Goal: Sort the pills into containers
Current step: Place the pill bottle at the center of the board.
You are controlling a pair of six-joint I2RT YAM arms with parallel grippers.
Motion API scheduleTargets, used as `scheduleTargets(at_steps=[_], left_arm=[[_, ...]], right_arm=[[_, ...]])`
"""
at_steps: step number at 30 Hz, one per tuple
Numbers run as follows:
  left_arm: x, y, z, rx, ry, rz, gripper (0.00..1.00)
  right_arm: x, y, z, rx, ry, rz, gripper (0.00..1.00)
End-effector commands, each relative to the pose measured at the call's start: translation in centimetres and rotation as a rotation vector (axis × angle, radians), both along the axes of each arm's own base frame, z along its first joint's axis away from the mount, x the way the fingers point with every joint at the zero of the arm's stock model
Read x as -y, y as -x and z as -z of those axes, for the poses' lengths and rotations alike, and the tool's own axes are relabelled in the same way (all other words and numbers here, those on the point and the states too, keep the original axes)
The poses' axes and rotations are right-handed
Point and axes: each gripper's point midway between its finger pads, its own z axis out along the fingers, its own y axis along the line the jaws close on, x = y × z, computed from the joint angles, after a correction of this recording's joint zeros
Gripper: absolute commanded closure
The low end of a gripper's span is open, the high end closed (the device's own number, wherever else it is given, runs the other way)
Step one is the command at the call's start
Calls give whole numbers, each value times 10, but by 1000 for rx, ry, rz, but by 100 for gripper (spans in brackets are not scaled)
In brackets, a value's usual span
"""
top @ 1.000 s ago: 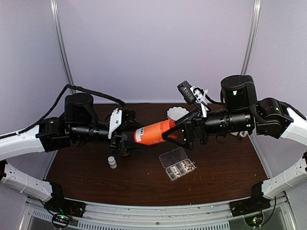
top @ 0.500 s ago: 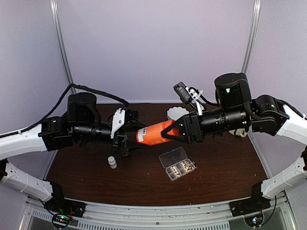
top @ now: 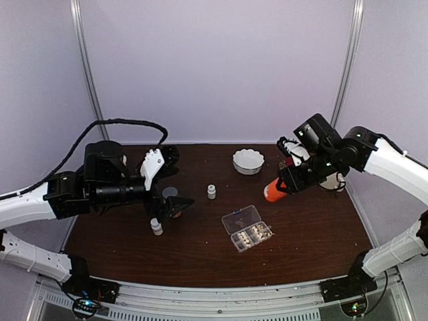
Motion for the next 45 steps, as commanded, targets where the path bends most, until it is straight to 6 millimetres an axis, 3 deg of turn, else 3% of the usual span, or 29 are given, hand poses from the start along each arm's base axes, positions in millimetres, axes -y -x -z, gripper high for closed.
scheduleTargets(at_steps=[1,9,14,18,19,23,27,28,33,41,45], left_arm=[[-52,-36,18,-190,8,-370,3],[-96,-37,61,-369,-57,-557,2],[-111,-36,78,-406,-71,-621,3],[-120,-40,87,-407,-85,-671,2],[-123,-42,90,-419,-90,-693,2],[-130,-51,104,-487,-111,-742,3],[-129,-59,113,-492,-153,-757,2],[-127,-61,116,-498,-165,-755,2],[-119,-78,122,-498,-198,-758,2],[-96,-113,128,-515,-241,-752,3],[-80,-126,136,-534,-267,-742,3]], right_arm=[[55,-14,70,-143,280,70,81],[69,-74,113,-215,337,149,79],[69,-104,123,-228,358,155,80],[77,-120,129,-226,417,181,74],[77,-122,131,-232,419,179,72],[74,-129,130,-225,402,170,42],[73,-131,123,-204,395,161,4],[73,-132,120,-197,394,159,1],[76,-126,90,-139,383,145,0],[73,-109,20,77,374,183,0],[102,-100,10,158,389,317,0]])
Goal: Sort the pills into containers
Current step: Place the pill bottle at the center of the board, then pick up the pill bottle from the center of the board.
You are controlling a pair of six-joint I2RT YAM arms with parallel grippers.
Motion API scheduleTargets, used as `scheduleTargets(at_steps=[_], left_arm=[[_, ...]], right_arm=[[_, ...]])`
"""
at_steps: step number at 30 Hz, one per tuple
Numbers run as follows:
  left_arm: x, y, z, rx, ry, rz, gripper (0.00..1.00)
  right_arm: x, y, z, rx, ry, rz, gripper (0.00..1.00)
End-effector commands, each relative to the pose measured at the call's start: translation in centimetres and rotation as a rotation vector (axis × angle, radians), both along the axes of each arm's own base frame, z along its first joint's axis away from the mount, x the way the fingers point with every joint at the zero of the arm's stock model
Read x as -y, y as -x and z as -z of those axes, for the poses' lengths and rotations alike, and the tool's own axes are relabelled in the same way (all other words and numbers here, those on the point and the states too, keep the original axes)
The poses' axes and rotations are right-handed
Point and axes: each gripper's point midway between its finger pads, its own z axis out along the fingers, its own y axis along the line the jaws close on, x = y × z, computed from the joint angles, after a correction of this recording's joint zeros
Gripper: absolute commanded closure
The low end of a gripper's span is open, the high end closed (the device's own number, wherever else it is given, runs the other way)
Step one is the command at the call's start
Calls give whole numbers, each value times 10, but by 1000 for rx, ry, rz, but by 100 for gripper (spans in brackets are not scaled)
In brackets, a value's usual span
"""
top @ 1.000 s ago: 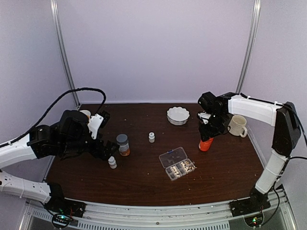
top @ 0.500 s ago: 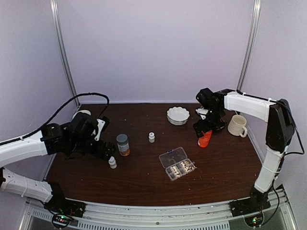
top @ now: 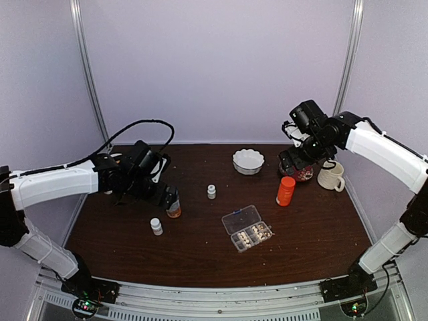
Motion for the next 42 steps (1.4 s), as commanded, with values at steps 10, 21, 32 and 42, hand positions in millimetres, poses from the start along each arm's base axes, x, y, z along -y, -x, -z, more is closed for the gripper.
scheduleTargets(at_steps=[10,21,32,42], left_arm=[[28,-43,22,-76,-39,-18,17],[23,-47,38,-124,-94,-54,36],[25,-54,33,-109,-97,-62,59],[47,-92,4,-27,-67,-45,61]], right_arm=[[28,29,-22,136,-120,121,0],[34,32,-31,173,-119,130,0],[33,35,-43,205,-145,112,0],[29,32,-41,205,-152,101,0]])
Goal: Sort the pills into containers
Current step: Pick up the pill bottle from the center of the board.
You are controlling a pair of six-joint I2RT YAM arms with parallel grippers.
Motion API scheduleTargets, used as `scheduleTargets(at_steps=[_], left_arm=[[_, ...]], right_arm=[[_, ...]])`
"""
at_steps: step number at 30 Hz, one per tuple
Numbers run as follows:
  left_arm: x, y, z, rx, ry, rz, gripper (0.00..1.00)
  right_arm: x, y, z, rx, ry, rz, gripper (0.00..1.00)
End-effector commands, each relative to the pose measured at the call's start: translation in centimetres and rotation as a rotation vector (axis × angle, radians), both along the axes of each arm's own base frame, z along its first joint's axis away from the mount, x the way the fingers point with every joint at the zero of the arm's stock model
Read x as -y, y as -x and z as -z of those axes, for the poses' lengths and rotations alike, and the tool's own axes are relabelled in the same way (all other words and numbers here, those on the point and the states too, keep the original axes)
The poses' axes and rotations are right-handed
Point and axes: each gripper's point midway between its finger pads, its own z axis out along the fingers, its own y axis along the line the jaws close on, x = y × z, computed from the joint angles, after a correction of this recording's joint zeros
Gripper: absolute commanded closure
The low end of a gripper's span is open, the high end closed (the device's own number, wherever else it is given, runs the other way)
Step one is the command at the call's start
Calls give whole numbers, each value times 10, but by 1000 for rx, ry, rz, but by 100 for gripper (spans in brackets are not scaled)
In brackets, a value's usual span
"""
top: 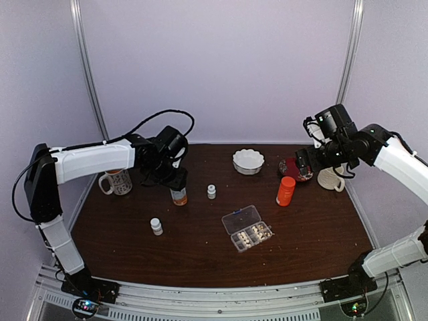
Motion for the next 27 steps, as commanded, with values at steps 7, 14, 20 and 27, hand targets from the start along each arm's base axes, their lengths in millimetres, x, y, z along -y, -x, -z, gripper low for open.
scheduleTargets(at_steps=[7,14,20,27], left_arm=[[15,-44,0,39,4,4,61],[23,-42,9,16,35,27,13],[15,-34,-23,62,72,18,3],[-7,2,-60,81,125,51,3]], right_arm=[[-6,0,-1,8,-29,-17,0],[-7,3,-1,4,-40,-22,0],[-20,10,12,-65,-58,-73,5],[-85,17,18,-131,-142,-219,19]])
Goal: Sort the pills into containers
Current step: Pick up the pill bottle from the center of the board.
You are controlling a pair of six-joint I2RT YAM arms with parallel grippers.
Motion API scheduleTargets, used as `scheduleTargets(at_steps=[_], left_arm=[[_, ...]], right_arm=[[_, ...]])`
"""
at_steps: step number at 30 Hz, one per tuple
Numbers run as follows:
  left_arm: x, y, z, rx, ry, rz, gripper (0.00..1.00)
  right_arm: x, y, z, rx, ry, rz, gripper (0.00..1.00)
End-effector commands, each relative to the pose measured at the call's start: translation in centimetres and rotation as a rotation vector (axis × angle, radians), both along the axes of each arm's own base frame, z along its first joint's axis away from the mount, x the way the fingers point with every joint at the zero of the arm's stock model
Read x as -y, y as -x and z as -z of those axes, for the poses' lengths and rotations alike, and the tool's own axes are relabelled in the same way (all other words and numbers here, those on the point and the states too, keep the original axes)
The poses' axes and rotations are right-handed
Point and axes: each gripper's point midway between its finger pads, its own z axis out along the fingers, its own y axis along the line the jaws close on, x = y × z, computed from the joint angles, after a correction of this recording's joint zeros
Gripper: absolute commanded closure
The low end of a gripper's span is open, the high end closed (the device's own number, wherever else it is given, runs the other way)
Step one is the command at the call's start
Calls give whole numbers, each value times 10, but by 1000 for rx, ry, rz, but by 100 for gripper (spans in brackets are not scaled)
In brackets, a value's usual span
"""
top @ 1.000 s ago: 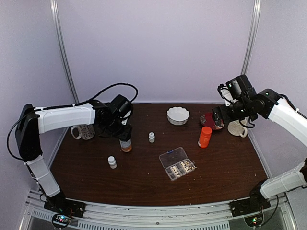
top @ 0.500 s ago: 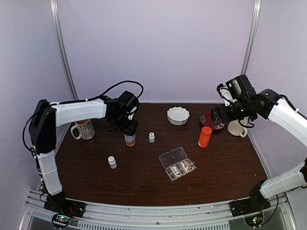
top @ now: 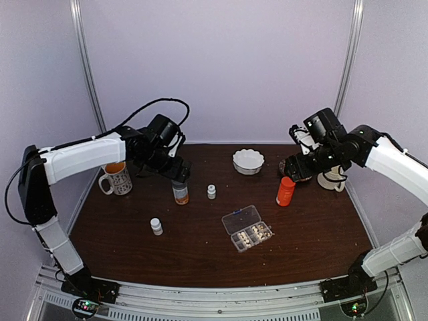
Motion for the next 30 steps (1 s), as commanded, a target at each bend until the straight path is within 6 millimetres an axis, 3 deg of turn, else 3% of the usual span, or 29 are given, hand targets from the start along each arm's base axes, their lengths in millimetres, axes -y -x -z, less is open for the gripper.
scheduleTargets(at_steps=[1,9,15,23,30], left_arm=[[-16,26,-26,21,57,24,3],[-62,69,-24,28,76,-55,3],[-92,89,-32,66,130,-96,3],[-112,104,-32,84,146,-114,2],[-116,107,-29,94,148,-118,3]], right_arm=[[-55,4,-2,-36,-71,-105,19],[-154,-16,12,-41,-95,-181,25],[-211,-46,29,-49,-117,-176,29],[-243,-88,69,-57,-71,-96,32],[-252,-110,115,-100,-51,-33,32]])
